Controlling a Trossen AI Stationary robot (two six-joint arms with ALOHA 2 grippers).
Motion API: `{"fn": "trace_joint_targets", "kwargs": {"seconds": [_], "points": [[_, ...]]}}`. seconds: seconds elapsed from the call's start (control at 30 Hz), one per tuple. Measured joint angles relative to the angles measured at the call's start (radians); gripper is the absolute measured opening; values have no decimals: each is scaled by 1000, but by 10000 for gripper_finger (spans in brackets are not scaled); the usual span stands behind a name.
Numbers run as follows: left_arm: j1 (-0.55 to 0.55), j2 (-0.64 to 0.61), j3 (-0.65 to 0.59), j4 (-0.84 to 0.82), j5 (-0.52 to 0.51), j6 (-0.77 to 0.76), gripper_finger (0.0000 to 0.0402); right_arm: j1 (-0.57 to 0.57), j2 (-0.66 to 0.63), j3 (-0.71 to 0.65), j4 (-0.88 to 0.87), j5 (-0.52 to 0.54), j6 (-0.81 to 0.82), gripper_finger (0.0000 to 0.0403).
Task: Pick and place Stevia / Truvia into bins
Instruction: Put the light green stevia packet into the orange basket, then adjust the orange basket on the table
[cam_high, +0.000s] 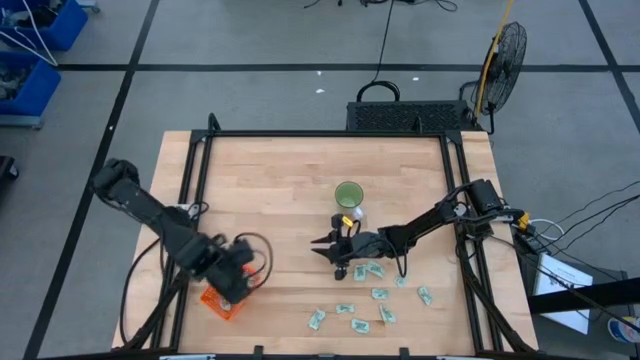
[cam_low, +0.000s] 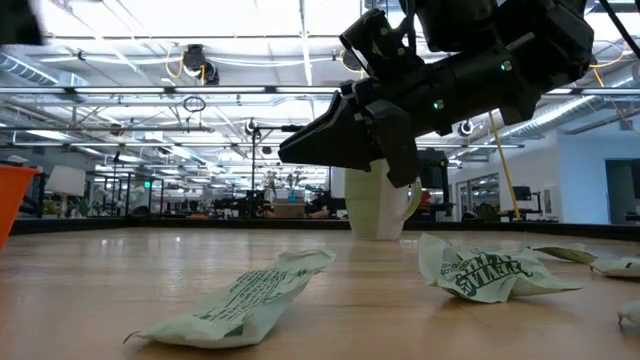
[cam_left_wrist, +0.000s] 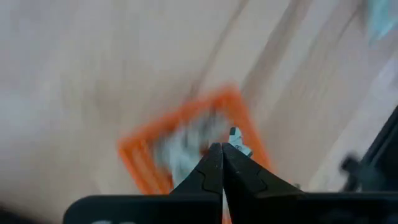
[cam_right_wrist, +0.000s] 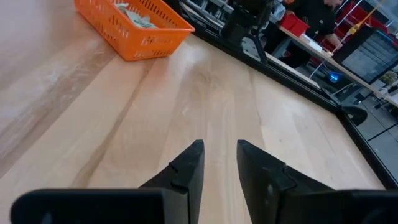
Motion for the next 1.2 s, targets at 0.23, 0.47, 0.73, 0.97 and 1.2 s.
{"fn": "trace_joint_targets", "kwargs": {"seconds": [0.23,0.47,0.73,0.97,1.2], "points": [[-104,1,-111,-2,36,-220,31,0,0,0,-2,0,0,93],[-78,1,-168,74,-23,-149,78,-2,0,0,-3,0,-22,91],[-28,1,-260,248,-28,-15,89,-2,0,0,-3,0,-45,89],[-23,1,-349,359,2,24,18,-2,0,0,-3,0,-45,89],[18,1,-389,365,-77,48,4,-2,0,0,-3,0,-45,89]]}}
